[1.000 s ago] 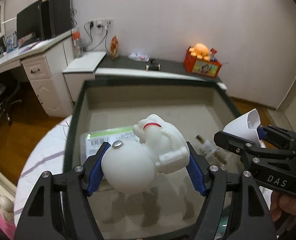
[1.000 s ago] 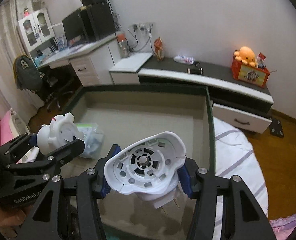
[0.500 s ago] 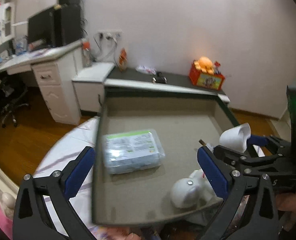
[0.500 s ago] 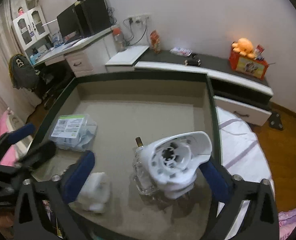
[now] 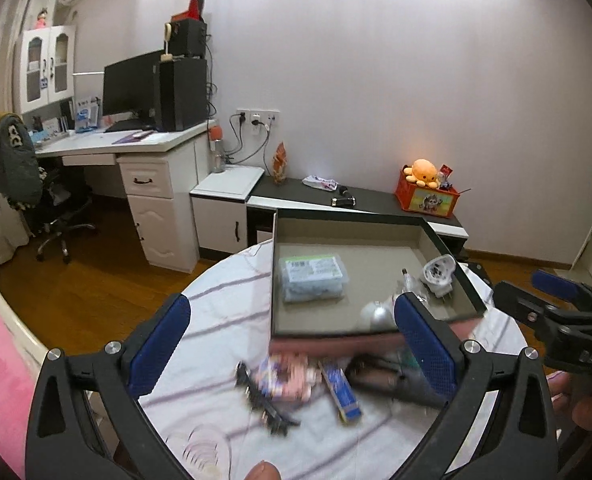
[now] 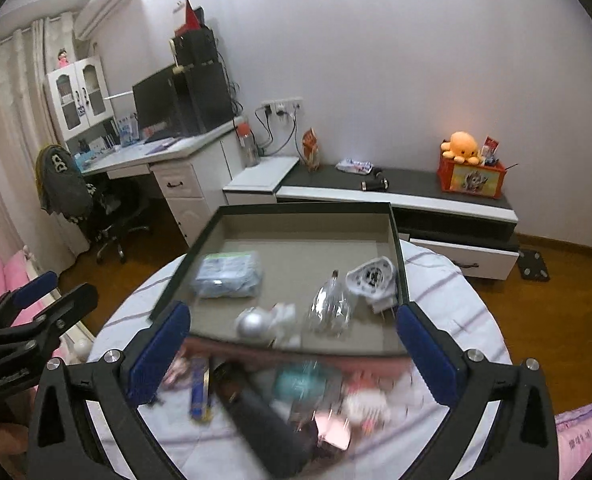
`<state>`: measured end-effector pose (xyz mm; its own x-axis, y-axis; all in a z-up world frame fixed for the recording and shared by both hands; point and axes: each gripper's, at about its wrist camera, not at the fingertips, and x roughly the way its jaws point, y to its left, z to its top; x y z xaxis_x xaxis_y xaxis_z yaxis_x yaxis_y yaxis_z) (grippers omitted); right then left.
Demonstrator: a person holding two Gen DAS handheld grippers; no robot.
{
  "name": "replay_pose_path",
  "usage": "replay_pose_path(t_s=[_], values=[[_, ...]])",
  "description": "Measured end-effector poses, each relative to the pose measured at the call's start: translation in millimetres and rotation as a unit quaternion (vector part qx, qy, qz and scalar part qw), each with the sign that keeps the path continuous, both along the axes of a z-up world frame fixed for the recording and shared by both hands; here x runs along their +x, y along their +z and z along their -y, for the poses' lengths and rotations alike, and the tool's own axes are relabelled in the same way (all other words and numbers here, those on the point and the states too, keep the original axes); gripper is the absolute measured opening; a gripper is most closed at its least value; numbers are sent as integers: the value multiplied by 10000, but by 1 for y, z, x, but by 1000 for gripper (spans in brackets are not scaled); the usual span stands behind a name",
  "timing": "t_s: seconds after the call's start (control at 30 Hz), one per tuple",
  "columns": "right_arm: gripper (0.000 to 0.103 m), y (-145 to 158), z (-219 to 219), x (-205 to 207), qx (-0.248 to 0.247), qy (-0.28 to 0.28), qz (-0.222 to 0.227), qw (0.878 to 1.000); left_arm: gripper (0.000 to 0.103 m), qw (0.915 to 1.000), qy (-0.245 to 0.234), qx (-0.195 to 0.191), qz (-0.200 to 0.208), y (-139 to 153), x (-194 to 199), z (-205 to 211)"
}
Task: Organize rigid objects
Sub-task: 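Withdraw both tools from the tray back over the table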
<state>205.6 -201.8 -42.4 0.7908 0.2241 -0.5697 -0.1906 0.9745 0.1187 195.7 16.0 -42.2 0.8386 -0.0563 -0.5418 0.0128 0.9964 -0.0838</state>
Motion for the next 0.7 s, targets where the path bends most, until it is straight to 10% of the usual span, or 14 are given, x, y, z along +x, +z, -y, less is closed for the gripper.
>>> replay_pose_path(t_s=[0.7], values=[[103, -20, 19, -120, 117, -400, 105, 9991, 103, 9995, -38, 200, -252, -13, -101, 18]])
